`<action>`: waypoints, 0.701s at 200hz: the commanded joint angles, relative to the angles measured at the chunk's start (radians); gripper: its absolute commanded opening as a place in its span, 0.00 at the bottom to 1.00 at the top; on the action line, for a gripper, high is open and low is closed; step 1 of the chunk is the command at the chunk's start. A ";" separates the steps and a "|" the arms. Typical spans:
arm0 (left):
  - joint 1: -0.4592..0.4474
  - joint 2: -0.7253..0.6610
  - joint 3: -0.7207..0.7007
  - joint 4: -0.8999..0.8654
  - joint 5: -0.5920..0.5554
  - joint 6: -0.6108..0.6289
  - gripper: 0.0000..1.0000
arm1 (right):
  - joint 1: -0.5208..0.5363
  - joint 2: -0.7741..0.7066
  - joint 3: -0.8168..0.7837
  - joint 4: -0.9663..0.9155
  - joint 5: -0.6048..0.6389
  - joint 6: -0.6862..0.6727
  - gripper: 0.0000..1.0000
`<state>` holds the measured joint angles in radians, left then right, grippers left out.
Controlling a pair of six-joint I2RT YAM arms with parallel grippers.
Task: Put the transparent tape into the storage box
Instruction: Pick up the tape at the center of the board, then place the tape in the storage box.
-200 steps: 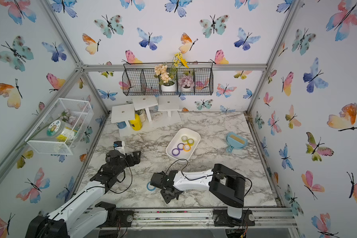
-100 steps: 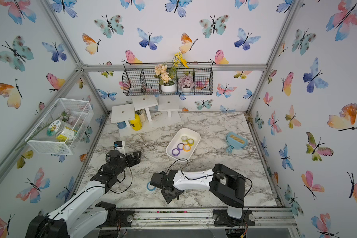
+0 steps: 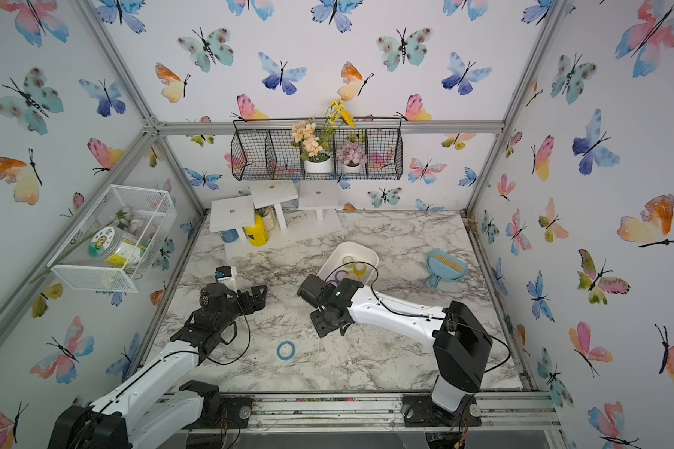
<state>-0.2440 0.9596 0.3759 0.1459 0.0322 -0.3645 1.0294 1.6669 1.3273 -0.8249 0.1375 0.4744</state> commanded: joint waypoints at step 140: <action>0.003 0.002 0.008 0.010 0.046 -0.004 0.99 | -0.345 0.302 0.219 0.087 -0.134 -0.270 0.60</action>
<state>-0.2440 0.9649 0.3759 0.1463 0.0517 -0.3649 0.6983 1.9366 1.5177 -0.7506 0.0532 0.2333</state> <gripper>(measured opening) 0.986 0.602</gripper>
